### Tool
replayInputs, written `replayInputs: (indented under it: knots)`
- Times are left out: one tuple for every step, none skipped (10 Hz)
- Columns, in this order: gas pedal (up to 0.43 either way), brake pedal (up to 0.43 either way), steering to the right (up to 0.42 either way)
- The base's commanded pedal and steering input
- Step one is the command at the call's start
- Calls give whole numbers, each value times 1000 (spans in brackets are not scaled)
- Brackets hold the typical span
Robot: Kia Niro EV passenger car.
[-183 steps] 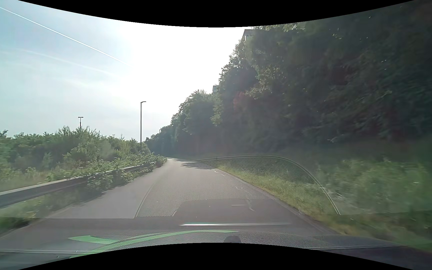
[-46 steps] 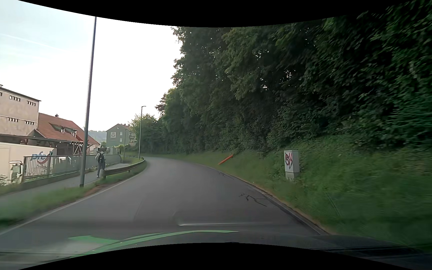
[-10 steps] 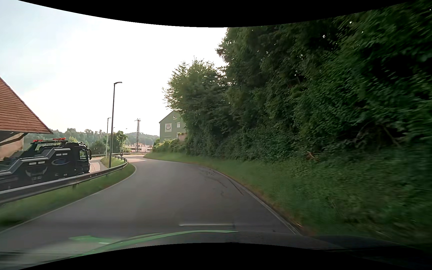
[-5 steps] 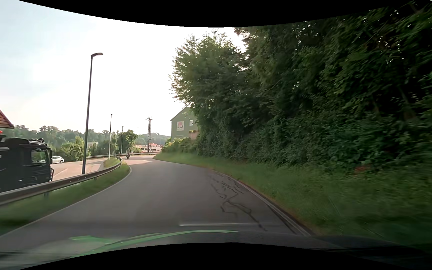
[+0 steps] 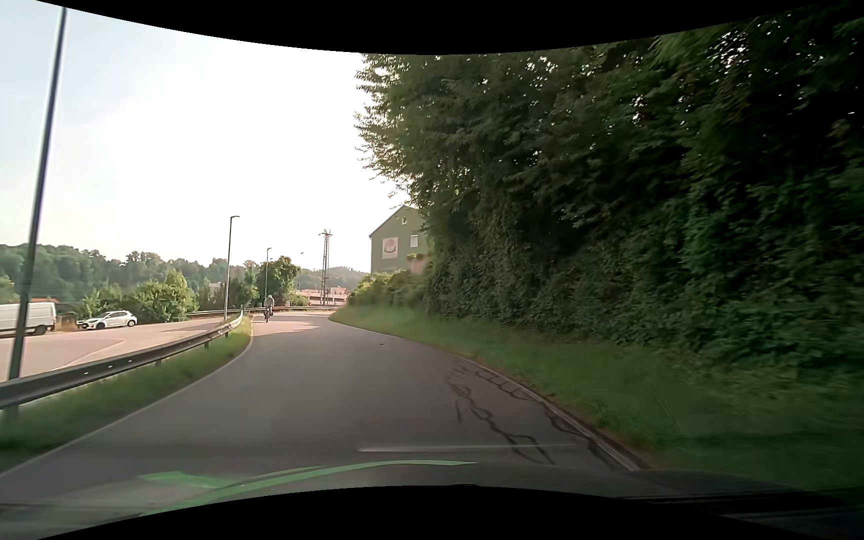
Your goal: Follow the waypoints while adhering to traffic rules and regulations
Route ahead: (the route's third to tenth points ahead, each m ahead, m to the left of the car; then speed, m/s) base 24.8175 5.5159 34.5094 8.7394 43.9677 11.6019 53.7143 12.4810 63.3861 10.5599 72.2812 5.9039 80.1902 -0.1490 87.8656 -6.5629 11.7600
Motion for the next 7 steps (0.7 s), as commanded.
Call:
replayInputs:
  knots:
    - [39, 0, -64]
    - [39, 0, -69]
    - [39, 0, -72]
    - [39, 0, -73]
    - [39, 0, -73]
    - [39, 0, -74]
    - [39, 0, -74]
